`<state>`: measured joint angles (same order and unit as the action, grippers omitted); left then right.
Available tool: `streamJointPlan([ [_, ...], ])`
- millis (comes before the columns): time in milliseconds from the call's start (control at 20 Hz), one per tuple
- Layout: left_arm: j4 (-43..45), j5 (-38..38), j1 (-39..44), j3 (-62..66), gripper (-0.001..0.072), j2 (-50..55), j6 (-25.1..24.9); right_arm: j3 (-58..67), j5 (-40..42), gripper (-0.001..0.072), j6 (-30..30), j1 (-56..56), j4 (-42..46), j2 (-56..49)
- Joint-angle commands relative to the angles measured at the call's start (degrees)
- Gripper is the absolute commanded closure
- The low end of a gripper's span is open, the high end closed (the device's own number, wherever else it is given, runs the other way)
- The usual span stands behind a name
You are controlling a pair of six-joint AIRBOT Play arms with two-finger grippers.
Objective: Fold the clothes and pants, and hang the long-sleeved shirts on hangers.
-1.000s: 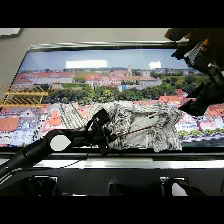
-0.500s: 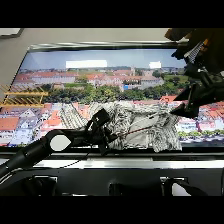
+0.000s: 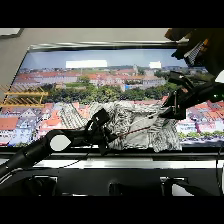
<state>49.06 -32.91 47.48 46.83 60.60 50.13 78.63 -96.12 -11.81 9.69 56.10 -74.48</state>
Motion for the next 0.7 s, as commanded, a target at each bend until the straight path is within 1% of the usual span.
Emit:
streamJointPlan([
  [0,0.00,0.00,-0.04,0.00,0.0672,0.04,-0.04,-0.09,-1.46,0.0230,-1.03,-0.31,-1.40,-1.18],
  [50,0.00,-0.02,-0.04,0.00,0.0673,0.04,-0.04,-0.09,-1.49,0.0265,-1.01,-0.31,-1.44,-1.42],
  [150,0.00,0.00,-0.04,0.00,0.0673,0.04,-0.02,-0.09,-2.54,0.0438,-1.01,-0.31,-1.46,-1.40],
  [200,0.00,0.00,-0.04,0.00,0.0673,0.04,-0.04,-0.09,-3.32,0.0641,-1.05,-0.31,-1.46,-1.42],
  [250,0.00,0.00,-0.04,0.00,0.0673,0.04,-0.04,-0.09,-3.67,0.0669,-1.60,-0.31,-1.49,-1.40],
  [300,0.00,-0.02,-0.04,0.00,0.0672,0.04,-0.04,-0.09,-4.04,0.0670,-2.78,-0.31,-1.60,-1.29],
  [400,0.00,0.02,-0.07,0.00,0.0670,0.04,-0.02,-0.07,-4.02,0.0672,-2.75,-0.31,-1.81,-0.52],
  [450,0.00,0.02,-0.20,0.00,0.0628,0.04,0.02,-0.07,-4.00,0.0673,-2.75,-0.31,-1.70,0.13],
  [550,-0.02,0.11,-0.98,0.00,0.0423,0.02,1.14,-0.07,-3.96,0.0674,-2.75,-0.31,-0.94,1.79],
  [600,-0.02,0.46,-1.57,0.00,0.0366,0.02,2.14,-0.07,-3.87,0.0675,-2.75,-0.31,-0.72,2.64],
  [650,-0.02,1.01,-2.32,0.00,0.0360,0.02,4.11,-0.07,-3.85,0.0675,-2.78,-0.31,-0.28,3.54],
])
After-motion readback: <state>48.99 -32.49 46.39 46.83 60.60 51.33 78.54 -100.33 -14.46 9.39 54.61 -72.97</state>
